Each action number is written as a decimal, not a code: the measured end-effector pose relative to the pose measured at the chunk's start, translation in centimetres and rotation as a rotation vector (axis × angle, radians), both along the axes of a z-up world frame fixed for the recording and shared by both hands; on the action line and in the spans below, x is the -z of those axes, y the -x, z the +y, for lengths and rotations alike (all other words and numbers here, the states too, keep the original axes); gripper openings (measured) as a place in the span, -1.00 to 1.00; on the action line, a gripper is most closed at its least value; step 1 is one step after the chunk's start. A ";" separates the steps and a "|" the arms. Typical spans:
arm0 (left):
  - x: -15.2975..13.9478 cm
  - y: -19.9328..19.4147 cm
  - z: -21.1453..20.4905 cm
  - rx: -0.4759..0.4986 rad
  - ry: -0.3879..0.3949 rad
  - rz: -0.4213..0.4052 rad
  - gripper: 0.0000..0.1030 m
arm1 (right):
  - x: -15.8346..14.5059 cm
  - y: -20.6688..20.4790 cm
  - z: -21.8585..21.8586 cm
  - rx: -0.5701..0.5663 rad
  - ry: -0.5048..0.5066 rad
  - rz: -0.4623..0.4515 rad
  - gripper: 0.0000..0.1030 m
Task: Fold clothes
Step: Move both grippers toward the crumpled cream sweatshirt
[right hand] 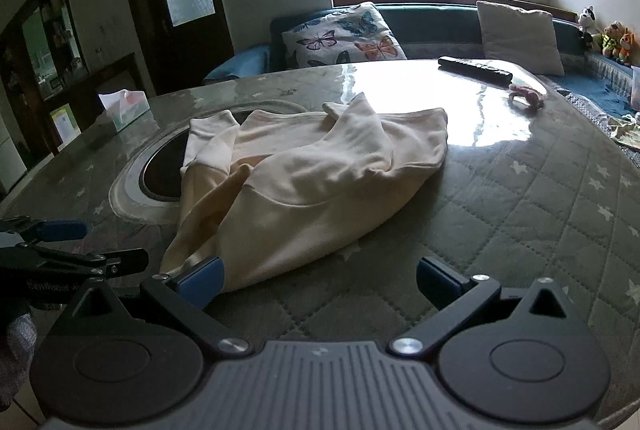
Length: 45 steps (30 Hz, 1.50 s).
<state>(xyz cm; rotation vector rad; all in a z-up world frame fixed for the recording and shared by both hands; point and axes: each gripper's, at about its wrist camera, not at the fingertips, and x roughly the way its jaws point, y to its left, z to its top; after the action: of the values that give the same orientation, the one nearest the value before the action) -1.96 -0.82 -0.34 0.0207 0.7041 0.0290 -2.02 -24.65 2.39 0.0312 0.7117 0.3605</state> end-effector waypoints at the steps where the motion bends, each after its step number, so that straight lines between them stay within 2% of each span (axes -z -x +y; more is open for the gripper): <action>1: 0.0 0.1 0.0 0.000 -0.002 0.001 1.00 | 0.0 0.1 0.0 0.001 0.002 0.000 1.00; 19: 0.5 1.0 -0.8 0.002 -0.023 0.026 1.00 | 0.6 0.7 1.0 -0.007 0.049 0.017 1.00; 45: 0.9 0.6 -1.4 0.023 -0.033 0.044 1.00 | 1.0 0.3 1.4 -0.001 0.066 0.033 1.00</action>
<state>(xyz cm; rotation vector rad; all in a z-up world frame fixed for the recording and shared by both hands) -2.58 -2.26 -1.21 0.0607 0.7475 0.0186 -2.33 -23.27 1.41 -0.0255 0.7563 0.3374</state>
